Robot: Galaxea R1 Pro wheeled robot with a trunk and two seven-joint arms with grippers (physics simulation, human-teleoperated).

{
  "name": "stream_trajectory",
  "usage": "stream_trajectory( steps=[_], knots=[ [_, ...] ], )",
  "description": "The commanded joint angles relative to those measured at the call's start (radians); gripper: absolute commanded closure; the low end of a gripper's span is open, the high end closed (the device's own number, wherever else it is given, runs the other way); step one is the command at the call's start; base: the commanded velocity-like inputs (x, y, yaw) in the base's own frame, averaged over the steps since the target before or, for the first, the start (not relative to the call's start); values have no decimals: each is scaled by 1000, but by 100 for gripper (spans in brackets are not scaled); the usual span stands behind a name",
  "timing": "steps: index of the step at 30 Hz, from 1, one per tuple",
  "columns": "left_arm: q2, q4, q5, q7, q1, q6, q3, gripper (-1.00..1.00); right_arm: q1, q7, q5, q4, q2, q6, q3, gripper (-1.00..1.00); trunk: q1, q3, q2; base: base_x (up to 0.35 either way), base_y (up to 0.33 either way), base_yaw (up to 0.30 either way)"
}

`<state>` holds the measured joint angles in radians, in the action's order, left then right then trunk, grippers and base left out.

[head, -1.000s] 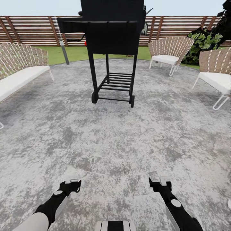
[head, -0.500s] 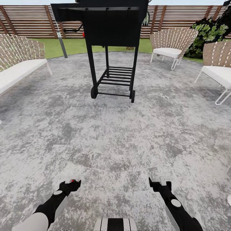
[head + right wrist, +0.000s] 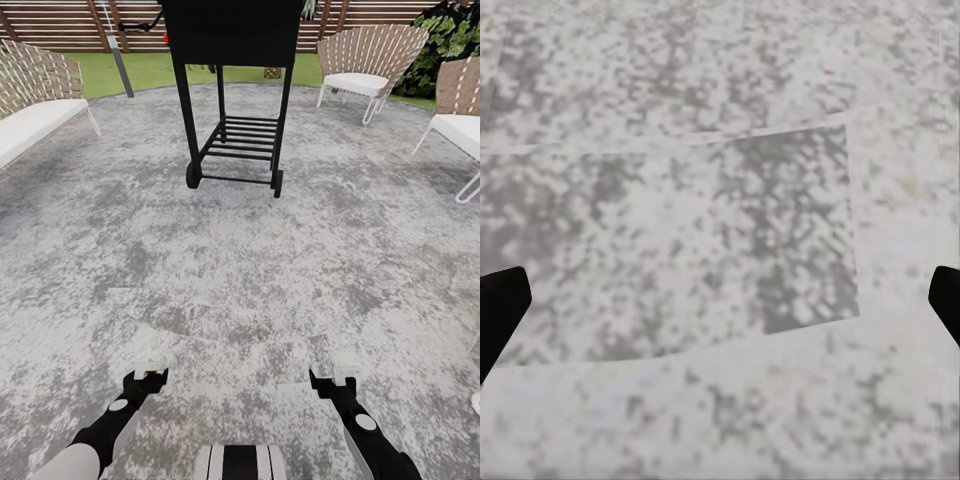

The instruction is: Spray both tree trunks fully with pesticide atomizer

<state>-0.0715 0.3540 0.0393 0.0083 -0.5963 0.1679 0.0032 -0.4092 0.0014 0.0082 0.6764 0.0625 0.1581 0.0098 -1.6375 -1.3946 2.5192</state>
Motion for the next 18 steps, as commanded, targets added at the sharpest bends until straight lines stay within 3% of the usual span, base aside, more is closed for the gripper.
stream_trajectory(
  steps=[1, 12, 18],
  knots=[
    [0, -3, 4, 1, 0, 6, 0, -100, 0, 0, 1, -1, 0, 3, 1, -100, 0, -1, 0, 0, 0, 0],
    [-2, -4, 6, 1, -2, 12, 0, -100, 0, 0, 1, -3, 0, 3, 1, -100, 0, -3, 0, 0, 0, 0],
    [-2, -3, 7, 1, -2, 12, 0, -100, 0, 0, 1, -3, 0, 3, 1, -100, -3, -26, 2, 0, 0, 0]
  ],
)
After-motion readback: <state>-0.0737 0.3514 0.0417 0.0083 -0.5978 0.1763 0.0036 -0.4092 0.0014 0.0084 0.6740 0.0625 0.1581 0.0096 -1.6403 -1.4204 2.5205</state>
